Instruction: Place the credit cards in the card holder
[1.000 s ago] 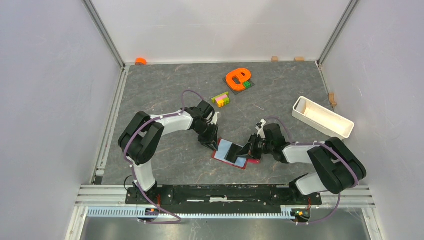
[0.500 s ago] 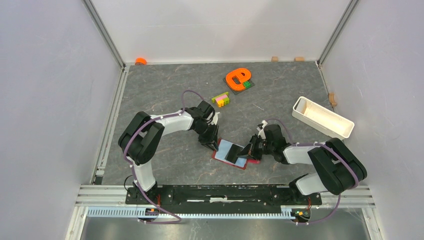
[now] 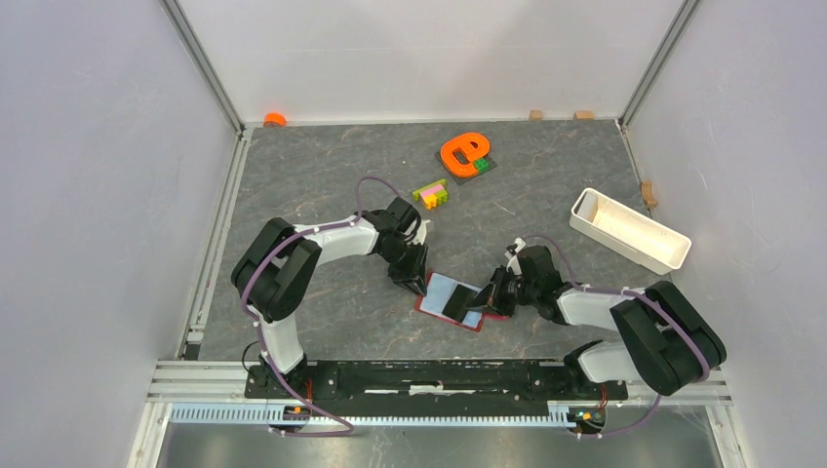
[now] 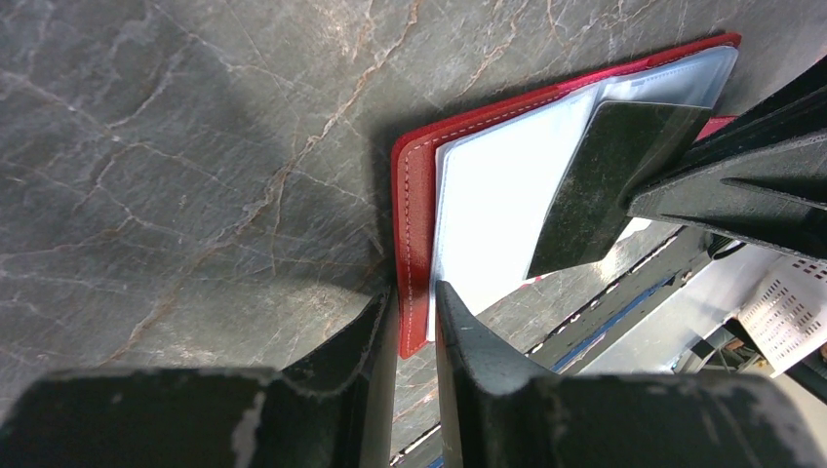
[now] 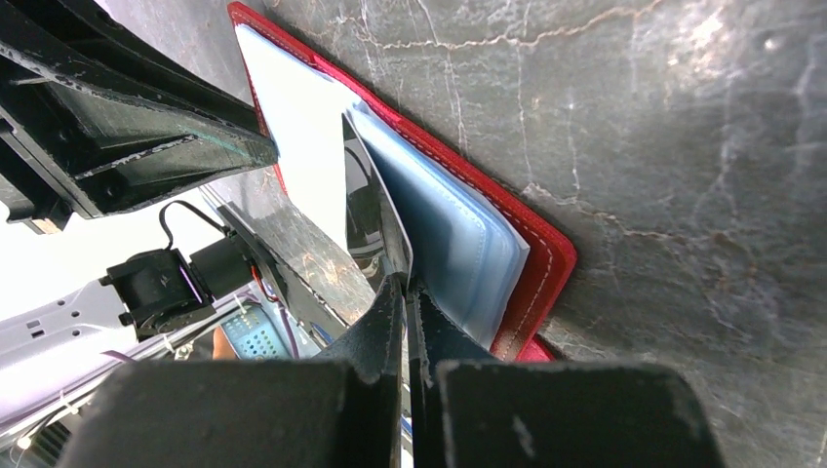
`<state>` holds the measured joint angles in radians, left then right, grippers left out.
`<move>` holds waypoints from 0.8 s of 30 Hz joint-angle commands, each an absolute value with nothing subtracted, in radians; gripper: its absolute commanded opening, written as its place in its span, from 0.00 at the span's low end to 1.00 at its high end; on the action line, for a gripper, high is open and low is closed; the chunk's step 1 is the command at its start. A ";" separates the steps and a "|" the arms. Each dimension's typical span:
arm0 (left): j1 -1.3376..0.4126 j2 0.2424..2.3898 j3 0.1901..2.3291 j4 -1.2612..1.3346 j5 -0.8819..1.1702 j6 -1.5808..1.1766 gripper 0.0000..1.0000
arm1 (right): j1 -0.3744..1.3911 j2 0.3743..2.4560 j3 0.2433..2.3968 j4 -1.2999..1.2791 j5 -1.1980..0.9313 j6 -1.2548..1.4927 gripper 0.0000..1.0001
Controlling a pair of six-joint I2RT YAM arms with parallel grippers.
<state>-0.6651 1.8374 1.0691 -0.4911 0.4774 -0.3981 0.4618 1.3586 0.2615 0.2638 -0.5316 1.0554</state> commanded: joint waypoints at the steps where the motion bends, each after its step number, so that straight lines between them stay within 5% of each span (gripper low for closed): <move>1: -0.675 1.831 1.081 -0.486 0.472 -0.398 0.27 | 0.459 1.363 0.227 0.122 -0.432 1.032 0.00; 24: -0.681 1.836 1.083 -0.486 0.480 -0.394 0.27 | 0.459 1.520 0.308 0.173 -0.468 1.003 0.00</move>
<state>-0.6674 1.8374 1.0691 -0.4911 0.4767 -0.3981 0.4561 1.4605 0.3187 0.2695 -0.5953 1.0504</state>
